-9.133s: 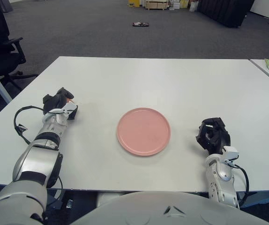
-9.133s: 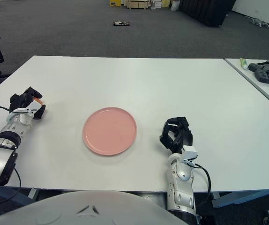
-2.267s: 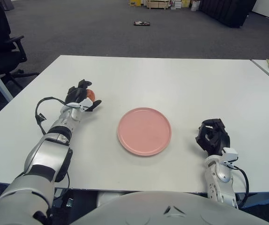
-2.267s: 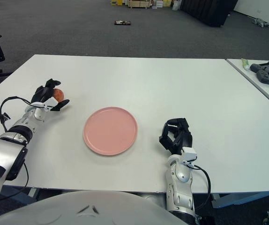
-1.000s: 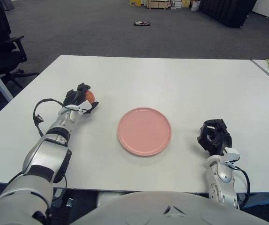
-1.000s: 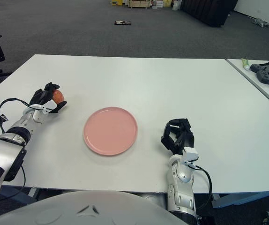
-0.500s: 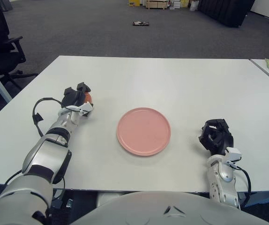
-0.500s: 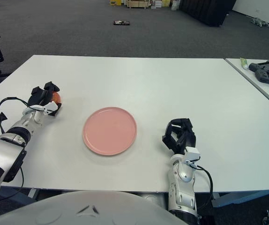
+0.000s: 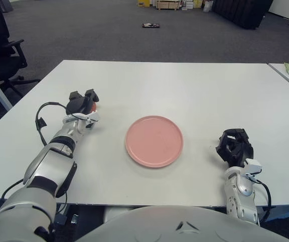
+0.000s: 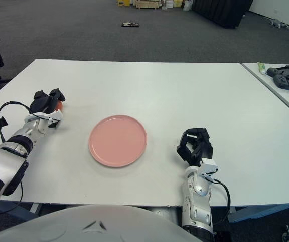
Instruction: Put the apple into the plate.
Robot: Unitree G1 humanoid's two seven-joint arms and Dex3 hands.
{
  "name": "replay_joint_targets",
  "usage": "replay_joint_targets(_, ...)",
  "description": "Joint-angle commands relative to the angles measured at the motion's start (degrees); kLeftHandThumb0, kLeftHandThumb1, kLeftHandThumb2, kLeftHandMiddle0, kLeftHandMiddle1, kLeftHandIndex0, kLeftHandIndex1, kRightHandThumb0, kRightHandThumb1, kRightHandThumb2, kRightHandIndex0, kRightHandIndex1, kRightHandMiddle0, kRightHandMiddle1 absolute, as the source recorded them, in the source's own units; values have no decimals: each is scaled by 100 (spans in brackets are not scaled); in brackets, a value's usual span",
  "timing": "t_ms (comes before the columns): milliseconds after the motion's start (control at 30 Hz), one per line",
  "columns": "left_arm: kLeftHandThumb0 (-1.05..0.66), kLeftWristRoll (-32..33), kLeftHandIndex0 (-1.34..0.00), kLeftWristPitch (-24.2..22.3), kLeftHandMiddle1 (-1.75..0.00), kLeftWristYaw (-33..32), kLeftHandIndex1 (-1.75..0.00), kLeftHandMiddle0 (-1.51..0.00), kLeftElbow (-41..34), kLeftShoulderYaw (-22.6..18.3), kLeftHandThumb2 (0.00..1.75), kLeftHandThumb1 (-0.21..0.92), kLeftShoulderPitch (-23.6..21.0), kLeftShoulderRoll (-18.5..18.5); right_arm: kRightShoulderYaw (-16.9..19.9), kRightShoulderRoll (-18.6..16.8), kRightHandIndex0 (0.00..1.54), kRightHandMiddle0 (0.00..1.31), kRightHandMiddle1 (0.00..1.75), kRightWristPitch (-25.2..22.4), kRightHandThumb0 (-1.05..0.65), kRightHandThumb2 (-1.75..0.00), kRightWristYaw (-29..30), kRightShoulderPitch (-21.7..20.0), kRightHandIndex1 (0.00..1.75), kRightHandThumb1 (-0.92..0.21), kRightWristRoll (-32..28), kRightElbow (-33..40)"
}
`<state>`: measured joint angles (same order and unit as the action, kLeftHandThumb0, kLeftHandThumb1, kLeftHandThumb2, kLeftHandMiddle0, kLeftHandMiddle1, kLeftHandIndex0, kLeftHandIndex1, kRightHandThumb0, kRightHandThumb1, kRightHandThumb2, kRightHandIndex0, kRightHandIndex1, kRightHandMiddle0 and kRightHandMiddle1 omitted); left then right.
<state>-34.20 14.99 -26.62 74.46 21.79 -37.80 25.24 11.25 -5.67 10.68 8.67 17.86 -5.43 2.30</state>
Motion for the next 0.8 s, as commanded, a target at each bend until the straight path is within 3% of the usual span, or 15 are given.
replay_joint_targets(0,0,55,-63,-141,-155,192,-175,-92,96,-41,163,-1,50,38,36,-10,76,42,175,-16,-41,-101,22,-82,175,-56,-40,39)
replay_joint_targets(767,0,117,-61,168,-157,69,-175,-89,33,-90,160,2,133,79,41,-61,76,42,175,-65,-41,-101,40,-16,175,-56,-83,143)
